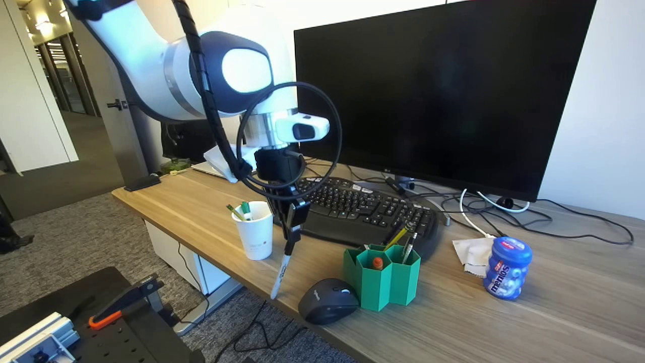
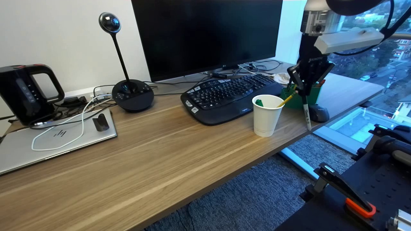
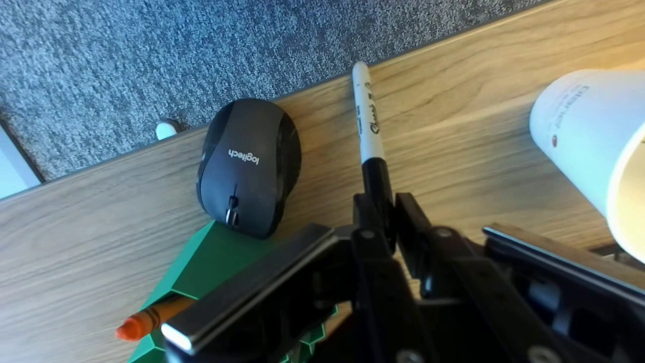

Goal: Move the mouse slightly to the right on the desk, then pick a marker from the rack and put it on the desk

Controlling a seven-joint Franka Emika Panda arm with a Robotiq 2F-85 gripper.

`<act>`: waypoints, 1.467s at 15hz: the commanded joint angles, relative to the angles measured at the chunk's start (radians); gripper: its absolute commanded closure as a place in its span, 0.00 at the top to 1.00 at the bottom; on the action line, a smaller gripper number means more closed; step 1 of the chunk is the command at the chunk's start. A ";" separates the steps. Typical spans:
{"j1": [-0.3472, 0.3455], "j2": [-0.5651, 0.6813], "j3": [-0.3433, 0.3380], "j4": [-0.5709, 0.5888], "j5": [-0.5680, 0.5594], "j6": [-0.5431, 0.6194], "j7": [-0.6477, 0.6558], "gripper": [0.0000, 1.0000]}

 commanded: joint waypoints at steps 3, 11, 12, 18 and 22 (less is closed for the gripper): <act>0.043 0.048 -0.039 0.066 -0.021 -0.041 0.060 0.04; 0.058 0.091 -0.074 0.147 -0.015 -0.048 0.098 0.04; 0.058 0.097 -0.078 0.159 -0.013 -0.049 0.102 0.04; 0.064 0.145 -0.103 0.221 -0.014 -0.057 0.134 0.04; 0.064 0.177 -0.110 0.250 -0.008 -0.061 0.140 0.04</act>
